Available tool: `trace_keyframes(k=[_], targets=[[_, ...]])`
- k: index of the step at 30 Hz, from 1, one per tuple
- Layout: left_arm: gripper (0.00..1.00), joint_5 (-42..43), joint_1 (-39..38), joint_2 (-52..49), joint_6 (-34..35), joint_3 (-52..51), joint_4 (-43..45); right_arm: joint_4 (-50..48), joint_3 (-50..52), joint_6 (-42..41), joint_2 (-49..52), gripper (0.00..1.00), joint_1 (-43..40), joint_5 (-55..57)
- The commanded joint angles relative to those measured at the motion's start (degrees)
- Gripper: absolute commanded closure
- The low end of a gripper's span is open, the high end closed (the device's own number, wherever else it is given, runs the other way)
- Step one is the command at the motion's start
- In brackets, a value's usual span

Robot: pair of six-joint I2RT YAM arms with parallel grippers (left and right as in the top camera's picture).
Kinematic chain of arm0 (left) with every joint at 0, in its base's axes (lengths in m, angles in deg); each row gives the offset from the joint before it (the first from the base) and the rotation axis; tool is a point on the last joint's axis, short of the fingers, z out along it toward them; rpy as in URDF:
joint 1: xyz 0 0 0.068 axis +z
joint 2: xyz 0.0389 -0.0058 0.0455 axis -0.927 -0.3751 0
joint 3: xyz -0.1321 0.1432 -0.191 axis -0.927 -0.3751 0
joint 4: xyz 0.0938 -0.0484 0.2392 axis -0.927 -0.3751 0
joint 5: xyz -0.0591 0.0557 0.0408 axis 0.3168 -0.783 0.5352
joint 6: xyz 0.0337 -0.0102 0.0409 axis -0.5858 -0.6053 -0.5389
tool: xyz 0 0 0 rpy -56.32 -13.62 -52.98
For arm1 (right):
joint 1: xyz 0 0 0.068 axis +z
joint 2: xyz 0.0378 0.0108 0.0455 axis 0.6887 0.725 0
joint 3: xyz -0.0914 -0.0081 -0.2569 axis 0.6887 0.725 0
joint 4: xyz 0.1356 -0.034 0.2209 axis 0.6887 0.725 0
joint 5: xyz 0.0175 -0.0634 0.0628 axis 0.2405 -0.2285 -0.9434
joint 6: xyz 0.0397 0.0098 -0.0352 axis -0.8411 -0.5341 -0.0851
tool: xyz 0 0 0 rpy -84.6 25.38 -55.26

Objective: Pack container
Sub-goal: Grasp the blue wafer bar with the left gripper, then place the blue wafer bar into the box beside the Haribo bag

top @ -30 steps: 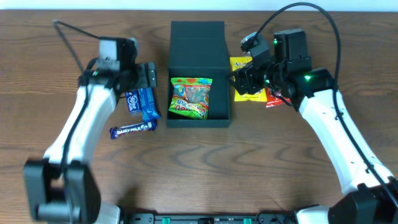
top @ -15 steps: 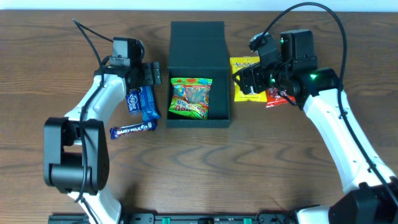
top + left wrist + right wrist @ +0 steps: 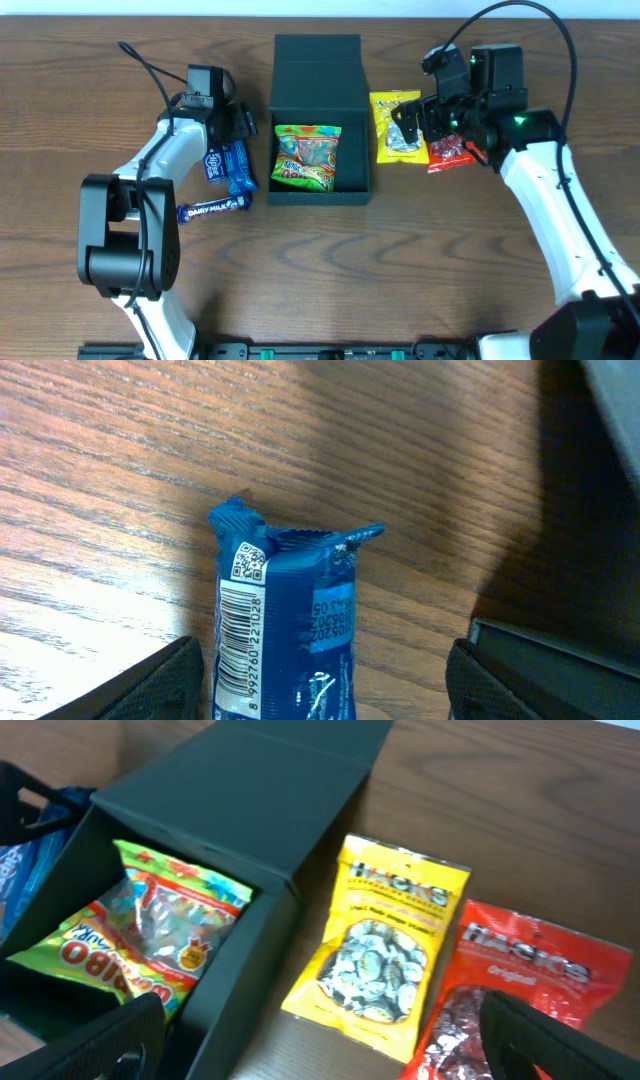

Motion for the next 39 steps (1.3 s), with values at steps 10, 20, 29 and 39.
trace_keyframes(k=[10,20,29,39], targets=[[0.43,-3.04,-0.07,-2.47,0.59,1.16,0.26,-0.44,-0.11,-0.2,0.31,0.01,-2.36,0.33],[0.75,-4.35,-0.76,-2.45,-0.61,10.91,-5.31,-1.68,-0.11,-3.28,0.31,0.01,-4.55,8.87],[0.85,-7.06,-10.1,-2.45,-0.85,32.81,-24.83,-2.01,-0.11,-6.67,0.31,0.01,-11.34,11.23],[0.9,-0.9,-22.34,-5.75,12.09,35.28,-28.68,-4.15,-0.11,-6.64,0.31,0.01,-13.22,11.21]])
